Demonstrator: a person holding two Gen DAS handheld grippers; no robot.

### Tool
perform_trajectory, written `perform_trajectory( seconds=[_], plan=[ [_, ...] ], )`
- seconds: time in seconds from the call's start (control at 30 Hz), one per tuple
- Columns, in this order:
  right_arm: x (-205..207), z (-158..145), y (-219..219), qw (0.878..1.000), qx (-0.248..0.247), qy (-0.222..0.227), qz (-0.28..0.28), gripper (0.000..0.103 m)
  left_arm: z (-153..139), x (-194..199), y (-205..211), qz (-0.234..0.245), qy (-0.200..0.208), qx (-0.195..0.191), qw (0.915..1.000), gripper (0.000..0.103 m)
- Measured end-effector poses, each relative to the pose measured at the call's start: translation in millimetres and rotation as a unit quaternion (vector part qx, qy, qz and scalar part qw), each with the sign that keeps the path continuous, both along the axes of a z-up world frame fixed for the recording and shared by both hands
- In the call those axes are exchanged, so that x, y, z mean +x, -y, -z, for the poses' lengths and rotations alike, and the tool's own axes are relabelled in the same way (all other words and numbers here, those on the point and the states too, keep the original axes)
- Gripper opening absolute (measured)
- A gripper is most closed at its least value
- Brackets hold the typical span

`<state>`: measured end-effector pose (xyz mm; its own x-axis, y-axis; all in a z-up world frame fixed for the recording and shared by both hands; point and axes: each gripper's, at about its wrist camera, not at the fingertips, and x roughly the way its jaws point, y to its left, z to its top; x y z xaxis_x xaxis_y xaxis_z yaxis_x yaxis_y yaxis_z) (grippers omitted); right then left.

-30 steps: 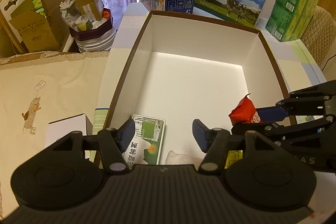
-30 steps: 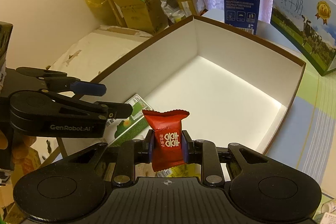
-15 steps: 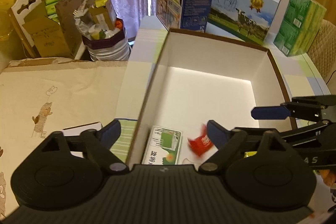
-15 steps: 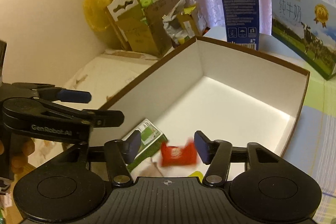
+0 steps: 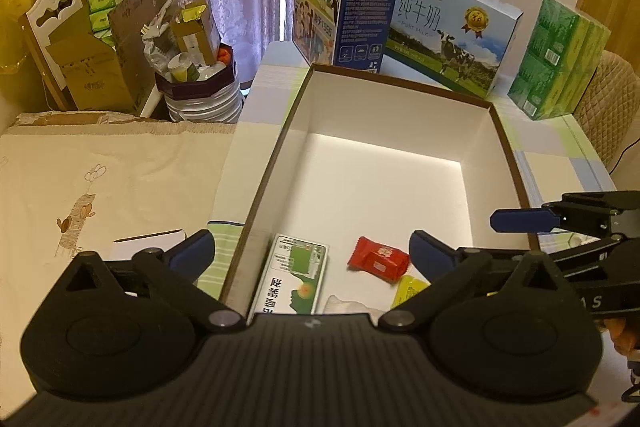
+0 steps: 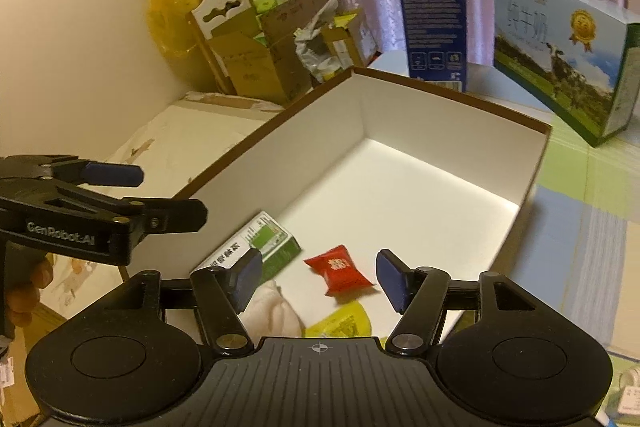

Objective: Organize objects
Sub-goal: 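Withdraw both open tools up from the brown box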

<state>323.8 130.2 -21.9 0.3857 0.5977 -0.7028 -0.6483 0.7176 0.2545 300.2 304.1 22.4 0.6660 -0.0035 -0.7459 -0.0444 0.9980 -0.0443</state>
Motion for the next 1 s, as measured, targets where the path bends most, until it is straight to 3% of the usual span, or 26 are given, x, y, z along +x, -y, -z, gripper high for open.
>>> perform_trajectory(
  seconds=[0.47,1.0],
  plan=[
    [-10.9,-13.2,21.3,1.0,0.012,0.008,0.019,0.062,-9.6,-19.3,15.1,-0.005,0.016,0.003,0.9999,0.102],
    [-32.2,-29.5,61.5,0.998,0.045,0.013,0.03,0.063,-36.1,-51.2,40.8,-0.009,0.07,-0.006,0.9975,0.102]
  ],
)
